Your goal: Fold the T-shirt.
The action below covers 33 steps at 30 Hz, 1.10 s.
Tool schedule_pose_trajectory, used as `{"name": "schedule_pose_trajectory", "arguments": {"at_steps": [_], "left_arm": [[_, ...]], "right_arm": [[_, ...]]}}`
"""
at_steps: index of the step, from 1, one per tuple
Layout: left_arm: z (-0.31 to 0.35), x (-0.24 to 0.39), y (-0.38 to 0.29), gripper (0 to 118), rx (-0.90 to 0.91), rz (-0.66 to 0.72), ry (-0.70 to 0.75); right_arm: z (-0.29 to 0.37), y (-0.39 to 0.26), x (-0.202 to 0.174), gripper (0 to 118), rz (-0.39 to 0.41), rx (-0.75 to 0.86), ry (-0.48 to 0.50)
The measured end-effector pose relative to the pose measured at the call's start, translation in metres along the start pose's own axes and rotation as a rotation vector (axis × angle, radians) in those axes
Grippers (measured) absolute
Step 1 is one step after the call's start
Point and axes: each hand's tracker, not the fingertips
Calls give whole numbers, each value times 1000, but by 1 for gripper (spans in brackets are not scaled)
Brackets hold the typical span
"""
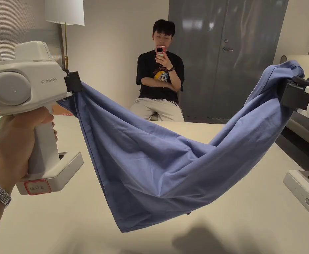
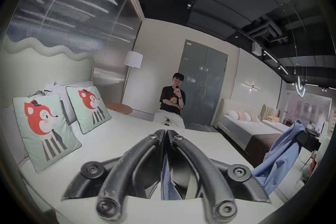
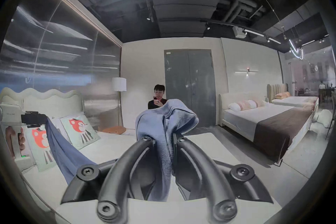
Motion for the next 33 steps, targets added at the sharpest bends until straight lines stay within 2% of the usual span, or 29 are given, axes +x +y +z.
{"name": "schedule_pose_trajectory", "arguments": {"at_steps": [7,14,20,33], "left_arm": [[-40,-23,-43,1,-91,33,37],[-29,-37,-98,1,-219,17,67],[21,-47,-133,1,-303,6,90],[162,-91,-226,1,-502,70,195]], "right_arm": [[-40,-63,15,15,-47,-129,-30],[-25,-129,24,15,-70,-273,-46],[27,-157,32,15,-71,-353,-60],[155,-226,50,15,-157,-590,-108]]}}
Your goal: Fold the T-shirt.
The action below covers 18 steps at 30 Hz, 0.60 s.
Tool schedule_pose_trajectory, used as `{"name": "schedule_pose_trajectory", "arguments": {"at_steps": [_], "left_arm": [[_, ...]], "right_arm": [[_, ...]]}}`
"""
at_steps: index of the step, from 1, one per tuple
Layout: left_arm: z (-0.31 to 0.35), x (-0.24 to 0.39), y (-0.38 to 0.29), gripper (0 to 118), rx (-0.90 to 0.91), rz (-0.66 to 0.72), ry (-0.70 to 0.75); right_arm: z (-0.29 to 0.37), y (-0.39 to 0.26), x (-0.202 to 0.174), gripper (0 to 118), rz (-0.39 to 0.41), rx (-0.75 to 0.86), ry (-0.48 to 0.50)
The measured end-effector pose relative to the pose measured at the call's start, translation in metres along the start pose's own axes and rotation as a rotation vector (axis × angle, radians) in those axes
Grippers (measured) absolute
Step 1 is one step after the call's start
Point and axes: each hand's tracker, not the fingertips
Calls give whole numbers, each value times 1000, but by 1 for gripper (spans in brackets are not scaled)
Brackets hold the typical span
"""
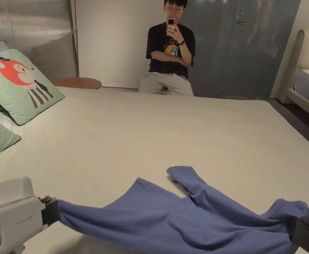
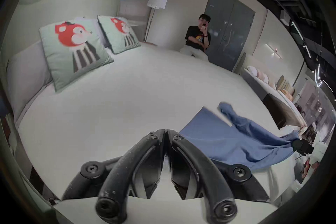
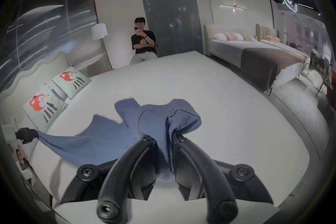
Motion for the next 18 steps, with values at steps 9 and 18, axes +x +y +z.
{"name": "schedule_pose_trajectory", "arguments": {"at_steps": [9,18], "left_arm": [[-32,-40,-67,1,-189,-5,108],[-59,-61,-99,1,-268,58,143]], "right_arm": [[-24,-68,38,15,-64,-201,-91],[-41,-87,47,16,-36,-247,-118]]}}
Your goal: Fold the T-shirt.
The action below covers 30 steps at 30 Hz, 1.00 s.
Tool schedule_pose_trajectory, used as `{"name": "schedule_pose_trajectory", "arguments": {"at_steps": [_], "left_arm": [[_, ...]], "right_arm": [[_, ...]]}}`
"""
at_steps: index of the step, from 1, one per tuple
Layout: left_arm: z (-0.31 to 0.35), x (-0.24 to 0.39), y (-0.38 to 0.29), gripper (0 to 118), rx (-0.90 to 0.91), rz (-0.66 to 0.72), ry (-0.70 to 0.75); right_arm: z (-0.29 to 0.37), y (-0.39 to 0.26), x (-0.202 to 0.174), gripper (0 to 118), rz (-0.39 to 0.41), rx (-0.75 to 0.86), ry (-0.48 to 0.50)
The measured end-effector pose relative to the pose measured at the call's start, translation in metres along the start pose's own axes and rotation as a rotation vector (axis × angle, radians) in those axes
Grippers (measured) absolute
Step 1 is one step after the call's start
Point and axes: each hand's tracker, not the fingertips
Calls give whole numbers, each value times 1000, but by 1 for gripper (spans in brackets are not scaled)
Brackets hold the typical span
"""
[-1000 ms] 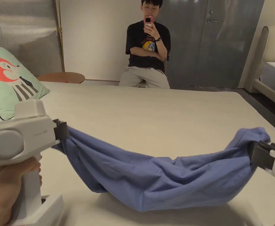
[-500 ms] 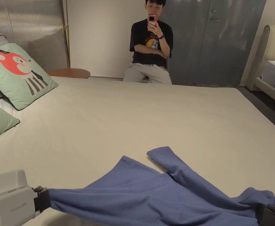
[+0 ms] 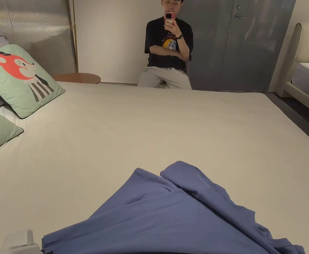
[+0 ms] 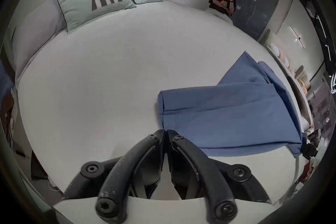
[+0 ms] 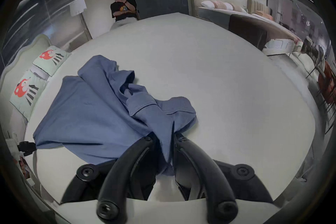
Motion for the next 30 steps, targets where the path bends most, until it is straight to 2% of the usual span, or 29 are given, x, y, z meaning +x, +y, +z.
{"name": "schedule_pose_trajectory", "arguments": {"at_steps": [1,2,3,4,5,6,7,8,9,13,16,17,18,19,20,21,22,23,26,30], "left_arm": [[1,0,0,1,4,-1,1],[1,1,1,3,7,-3,2],[3,2,1,16,19,-9,3],[6,3,1,39,31,-12,6],[14,4,2,63,59,-11,13],[20,3,3,63,88,0,3],[29,3,5,70,124,11,-18],[41,4,7,81,173,15,-39],[55,8,10,94,229,12,-46],[102,29,25,96,462,-22,-31],[135,42,34,95,585,-22,-67],[146,45,37,92,627,-24,-73],[156,48,38,82,659,-25,-73],[164,50,39,67,688,-25,-68],[174,52,39,45,725,-24,-63],[182,54,39,10,757,-23,-52],[187,55,40,1,774,-20,-43],[194,55,40,0,786,-24,-51],[201,53,40,0,783,-59,-74],[190,48,43,0,739,-90,-54]], "right_arm": [[-1,-1,-1,17,5,-1,-1],[-1,-2,-1,26,10,2,-2],[0,-2,-2,52,18,9,-8],[2,-2,-3,75,34,16,-26],[6,-1,-5,90,83,34,-77],[9,-2,-5,96,111,53,-97],[18,-1,-7,96,143,99,-103],[31,1,-9,104,164,167,-82],[45,6,-14,104,183,234,-62],[95,36,-46,105,219,473,-20],[124,56,-74,105,216,619,47],[135,62,-83,104,210,664,81],[139,65,-89,99,201,694,118],[145,66,-95,90,191,726,140],[152,66,-102,75,182,762,169],[157,67,-107,45,179,779,191],[159,67,-111,17,177,788,204],[162,66,-117,2,174,800,197],[167,65,-124,0,202,815,249],[164,62,-131,0,214,812,248]]}}
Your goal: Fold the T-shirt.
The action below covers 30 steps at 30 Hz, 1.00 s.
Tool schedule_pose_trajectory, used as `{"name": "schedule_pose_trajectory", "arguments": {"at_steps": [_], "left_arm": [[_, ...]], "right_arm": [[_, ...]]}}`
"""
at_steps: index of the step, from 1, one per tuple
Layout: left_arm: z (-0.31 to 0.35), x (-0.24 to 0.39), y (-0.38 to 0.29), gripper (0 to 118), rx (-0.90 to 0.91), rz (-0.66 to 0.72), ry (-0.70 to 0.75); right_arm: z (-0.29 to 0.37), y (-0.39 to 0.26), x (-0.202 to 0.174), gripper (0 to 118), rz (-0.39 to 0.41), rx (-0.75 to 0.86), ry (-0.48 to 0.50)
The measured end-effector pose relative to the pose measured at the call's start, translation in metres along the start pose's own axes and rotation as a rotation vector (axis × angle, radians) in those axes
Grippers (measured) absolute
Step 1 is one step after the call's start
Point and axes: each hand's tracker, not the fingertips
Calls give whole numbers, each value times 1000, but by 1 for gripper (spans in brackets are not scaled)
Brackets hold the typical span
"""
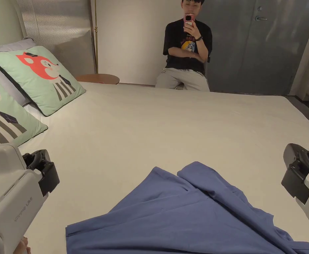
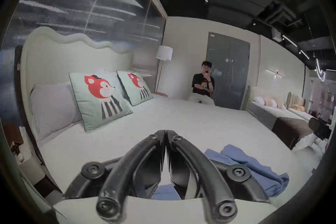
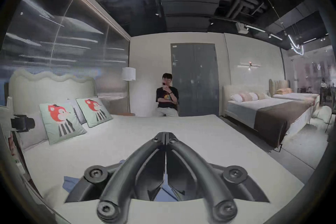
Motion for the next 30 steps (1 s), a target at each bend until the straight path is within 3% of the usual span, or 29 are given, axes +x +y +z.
{"name": "schedule_pose_trajectory", "arguments": {"at_steps": [7,8,9,10,11,19,22,25,26,29,30], "left_arm": [[-70,-24,-51,6,-336,-63,-6],[-82,-27,-63,16,-388,-66,-6],[-93,-31,-74,55,-427,-52,-11],[-102,-33,-85,85,-464,-53,-15],[-111,-35,-98,108,-496,-60,-20],[-145,-30,-162,105,-632,-124,-6],[-147,-29,-171,75,-643,-116,-3],[-144,-27,-172,73,-622,-121,-1],[-142,-26,-170,65,-617,-130,0],[-135,-20,-164,5,-568,-167,24],[-131,-18,-162,4,-550,-180,32]], "right_arm": [[-14,-22,1,0,-4,-85,-1],[-17,-26,1,0,5,-100,-3],[-19,-30,1,0,8,-113,-2],[-21,-33,1,0,8,-125,-1],[-24,-37,1,0,8,-139,0],[-44,-62,3,0,31,-226,-7],[-47,-69,5,0,34,-250,-9],[-50,-75,7,0,36,-269,-13],[-51,-77,8,0,35,-275,-13],[-54,-80,8,0,36,-285,-13],[-56,-80,9,0,37,-288,-12]]}}
